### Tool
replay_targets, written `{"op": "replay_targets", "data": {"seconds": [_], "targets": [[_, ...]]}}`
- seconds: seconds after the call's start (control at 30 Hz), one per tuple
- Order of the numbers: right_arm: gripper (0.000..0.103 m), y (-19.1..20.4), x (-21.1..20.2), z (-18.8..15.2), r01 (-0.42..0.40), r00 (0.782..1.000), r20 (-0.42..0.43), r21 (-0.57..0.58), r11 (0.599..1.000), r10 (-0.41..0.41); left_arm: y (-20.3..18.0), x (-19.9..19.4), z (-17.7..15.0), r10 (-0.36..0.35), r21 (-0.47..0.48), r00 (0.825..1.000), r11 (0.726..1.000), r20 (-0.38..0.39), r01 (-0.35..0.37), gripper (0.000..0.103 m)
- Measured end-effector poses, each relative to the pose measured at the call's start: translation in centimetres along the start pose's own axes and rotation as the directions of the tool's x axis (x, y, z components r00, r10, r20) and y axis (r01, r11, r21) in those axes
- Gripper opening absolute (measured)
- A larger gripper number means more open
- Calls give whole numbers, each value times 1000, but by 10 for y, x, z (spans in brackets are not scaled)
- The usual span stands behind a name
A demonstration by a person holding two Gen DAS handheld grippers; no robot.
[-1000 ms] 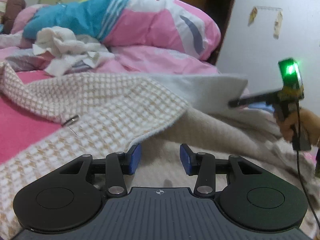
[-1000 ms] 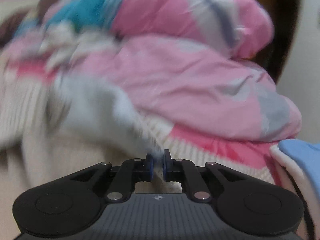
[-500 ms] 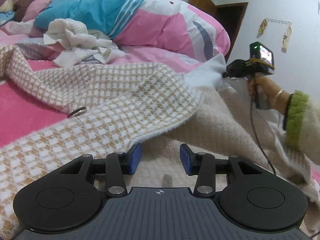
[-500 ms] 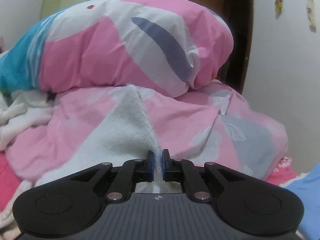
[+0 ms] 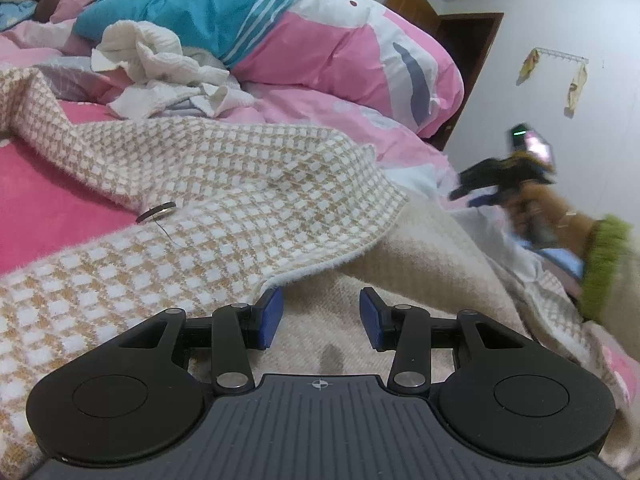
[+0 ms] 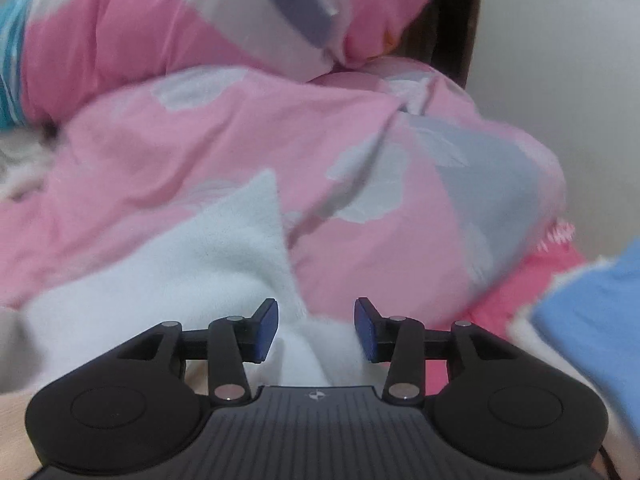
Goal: Fold clothes
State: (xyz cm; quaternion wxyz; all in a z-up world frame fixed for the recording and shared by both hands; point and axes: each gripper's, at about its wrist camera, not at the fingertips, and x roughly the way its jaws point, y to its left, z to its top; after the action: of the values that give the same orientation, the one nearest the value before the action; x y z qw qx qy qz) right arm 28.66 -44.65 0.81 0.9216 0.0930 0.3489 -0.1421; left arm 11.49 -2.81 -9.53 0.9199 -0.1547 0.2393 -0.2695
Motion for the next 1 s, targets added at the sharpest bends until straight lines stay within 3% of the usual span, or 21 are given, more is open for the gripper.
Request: {"op": "replay_targets", "data": {"seconds": [0.07, 0.13, 0.2, 0.27, 0.33, 0.53, 0.57, 0.6, 0.63, 0.67, 0.77, 0.83, 1.0], "targets": [[46, -9, -31, 5, -111, 993, -18, 84, 990, 113, 0, 0, 0, 0, -2, 1000, 1000, -1, 0, 42], [47, 5, -48, 5, -230, 971, -37, 102, 968, 235, 0, 0, 0, 2, -2, 1000, 1000, -2, -2, 42], [54, 32, -45, 3, -340, 930, -97, 132, 931, 353, 0, 1, 0, 4, -1, 1000, 1000, -4, -4, 42], [56, 67, -29, -1, -427, 876, -173, 160, 890, 451, 1, 1, 0, 3, -4, 1000, 1000, -5, -3, 42], [56, 102, -7, -7, -437, 855, -244, 137, 889, 458, 2, 0, 0, -5, -11, 1000, 1000, -2, 5, 42], [52, 175, 59, -22, -371, 866, -348, 31, 928, 358, 9, -1, -2, -40, -45, 999, 998, 10, 40, 42], [42, 181, 61, -27, -375, 866, -347, 22, 927, 359, 10, -1, -2, -43, -50, 999, 998, 10, 44, 42], [15, 187, 62, -31, -379, 866, -347, 14, 925, 360, 11, -1, -2, -46, -53, 999, 998, 11, 46, 42], [4, 193, 63, -36, -383, 866, -346, 5, 924, 361, 11, -1, -2, -49, -55, 999, 997, 13, 49, 42], [4, 199, 64, -41, -387, 866, -346, -4, 922, 362, 12, -2, -2, -51, -58, 999, 997, 14, 52, 42], [4, 204, 23, -32, -450, 885, -162, -60, 891, 436, 12, -2, -2, -56, -63, 998, 996, 20, 57, 42], [4, 210, -6, -22, -465, 885, -41, -117, 877, 464, 13, -3, -2, -58, -68, 998, 996, 26, 59, 42], [4, 237, 4, -5, -445, 882, 77, -187, 876, 464, 15, -7, -2, -53, -83, 998, 995, 47, 56, 42]]}}
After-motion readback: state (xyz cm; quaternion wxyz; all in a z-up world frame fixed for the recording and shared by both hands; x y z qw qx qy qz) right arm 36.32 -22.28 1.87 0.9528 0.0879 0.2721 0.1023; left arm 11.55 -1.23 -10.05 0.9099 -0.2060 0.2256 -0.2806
